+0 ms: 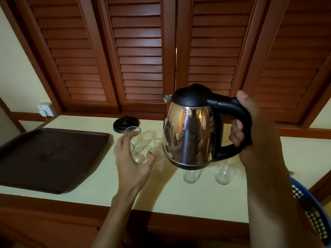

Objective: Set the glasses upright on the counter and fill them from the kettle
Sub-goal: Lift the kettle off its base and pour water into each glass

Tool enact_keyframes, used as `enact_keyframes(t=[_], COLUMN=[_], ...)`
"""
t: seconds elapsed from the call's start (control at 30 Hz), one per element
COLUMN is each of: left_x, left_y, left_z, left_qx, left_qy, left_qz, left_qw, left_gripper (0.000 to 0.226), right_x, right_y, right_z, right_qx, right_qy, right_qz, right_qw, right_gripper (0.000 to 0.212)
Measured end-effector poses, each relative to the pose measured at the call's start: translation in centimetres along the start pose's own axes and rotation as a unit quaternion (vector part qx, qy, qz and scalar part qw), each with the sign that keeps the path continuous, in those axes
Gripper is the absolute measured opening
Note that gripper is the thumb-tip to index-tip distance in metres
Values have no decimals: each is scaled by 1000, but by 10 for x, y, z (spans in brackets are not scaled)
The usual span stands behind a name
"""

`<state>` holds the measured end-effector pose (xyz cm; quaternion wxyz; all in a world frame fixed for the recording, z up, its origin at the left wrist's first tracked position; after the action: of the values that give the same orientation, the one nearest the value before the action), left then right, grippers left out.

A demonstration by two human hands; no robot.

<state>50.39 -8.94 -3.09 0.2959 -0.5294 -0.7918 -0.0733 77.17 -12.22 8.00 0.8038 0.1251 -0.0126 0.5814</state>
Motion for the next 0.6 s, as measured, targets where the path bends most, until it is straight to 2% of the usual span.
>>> enact_keyframes(t=[0.07,0.17,0.33,0.4,0.6], left_x=[-9,-18,-27,-27,-14], left_y=[17,36,54,59,63], left_z=[-5,13,39,45,60], left_qx=[-9,19,-9,-32,-69], left_qy=[-7,-58,-171,-186,-211], left_qz=[52,111,104,85,50], left_qw=[999,992,980,978,974], left_gripper=[67,80,97,91,50], right_x=[-1,2,12,16,33], right_y=[1,2,-1,-1,1], right_z=[3,6,7,8,20], right_qx=[3,6,-3,-12,-79], right_qy=[11,11,23,24,13], right_qz=[1,3,14,26,47], right_qw=[1000,1000,1000,999,996], right_gripper=[38,36,40,43,63])
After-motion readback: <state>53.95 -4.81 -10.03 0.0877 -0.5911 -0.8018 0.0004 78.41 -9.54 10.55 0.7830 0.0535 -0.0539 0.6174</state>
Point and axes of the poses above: each hand's wrist, its own x-axis towards the middle knuckle, its own y-axis out of the palm, z = x × y, the point moved 4 cm from there along x, towards the middle knuckle, and after that the axes turned 7 degrees about -x, right-handed, at the moved point
